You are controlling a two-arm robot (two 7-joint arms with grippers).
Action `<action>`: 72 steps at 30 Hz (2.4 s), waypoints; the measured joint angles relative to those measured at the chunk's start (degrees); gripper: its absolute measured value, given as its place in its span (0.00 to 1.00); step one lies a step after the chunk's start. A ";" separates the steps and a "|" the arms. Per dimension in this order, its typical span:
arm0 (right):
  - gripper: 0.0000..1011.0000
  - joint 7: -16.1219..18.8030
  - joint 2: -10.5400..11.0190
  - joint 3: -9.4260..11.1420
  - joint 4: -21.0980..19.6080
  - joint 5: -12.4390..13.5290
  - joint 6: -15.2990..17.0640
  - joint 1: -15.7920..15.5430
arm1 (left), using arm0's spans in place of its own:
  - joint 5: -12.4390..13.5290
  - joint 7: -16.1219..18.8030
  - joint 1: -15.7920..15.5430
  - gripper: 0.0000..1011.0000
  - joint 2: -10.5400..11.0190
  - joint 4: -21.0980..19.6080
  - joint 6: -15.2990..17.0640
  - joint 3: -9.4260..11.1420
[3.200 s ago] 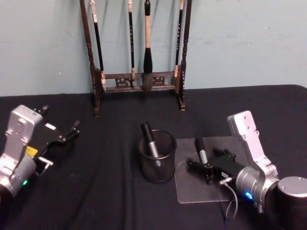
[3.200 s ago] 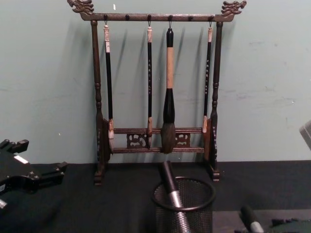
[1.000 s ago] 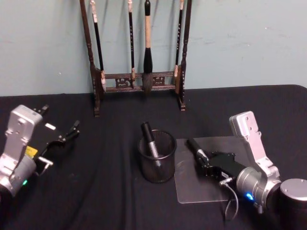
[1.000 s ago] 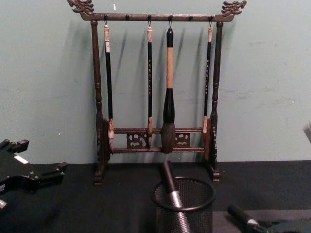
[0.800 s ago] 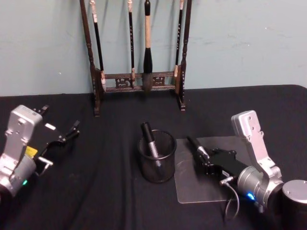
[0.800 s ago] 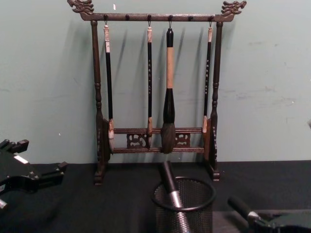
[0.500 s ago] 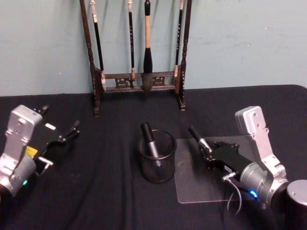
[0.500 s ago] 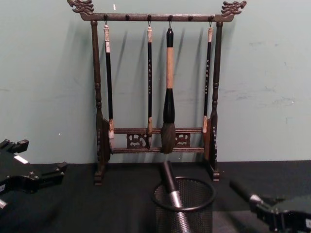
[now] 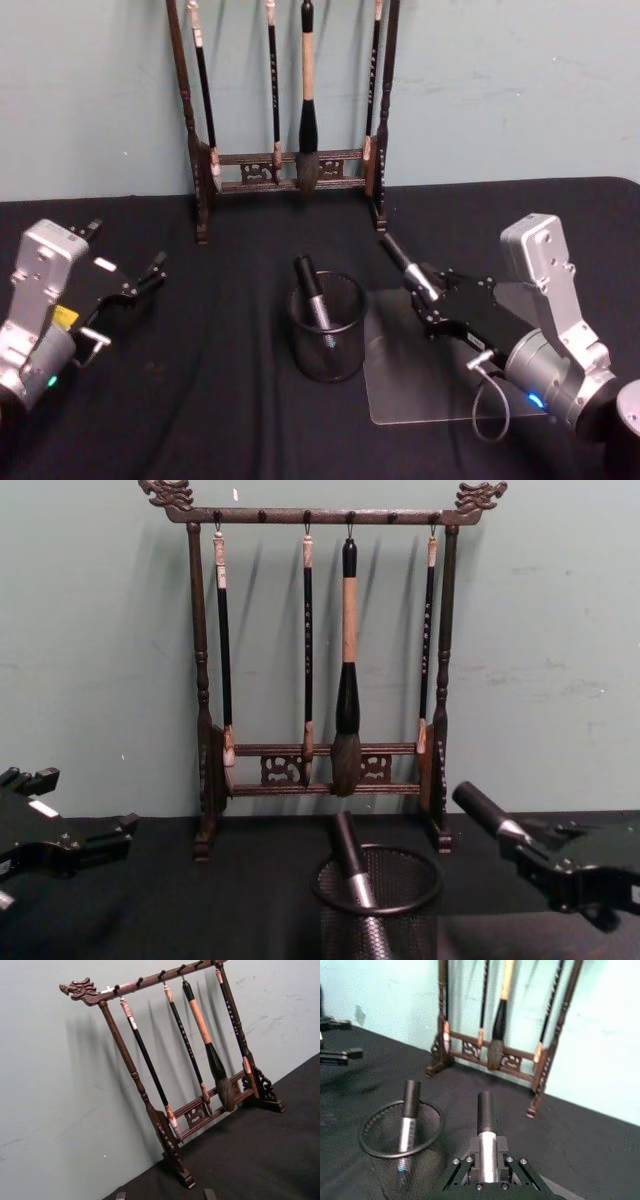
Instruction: Pick up the water-based marker from the table and place it into the pen holder.
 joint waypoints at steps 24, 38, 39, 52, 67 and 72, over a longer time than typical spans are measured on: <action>0.19 4.75 -0.46 -4.44 4.89 1.84 -7.54 6.00 | 0.00 0.00 0.00 1.00 0.00 0.00 0.00 0.00; 0.19 8.34 -2.41 -8.88 10.81 3.06 -11.80 10.98 | 0.00 0.00 0.00 1.00 0.00 0.00 0.00 0.00; 0.19 8.55 -2.58 -9.06 11.31 3.33 -12.19 11.29 | 0.00 0.00 0.00 1.00 0.00 0.00 0.00 0.00; 0.19 10.53 -3.59 -10.41 15.72 5.71 -14.63 13.54 | 0.00 0.00 0.00 1.00 0.00 0.00 0.00 0.00; 0.19 12.09 -4.15 -11.50 18.47 7.52 -16.59 14.84 | 0.00 0.00 0.00 1.00 0.00 0.00 0.00 0.00; 0.19 12.70 -4.40 -11.48 19.25 8.56 -17.56 14.85 | 0.00 0.00 0.00 1.00 0.00 0.00 0.00 0.00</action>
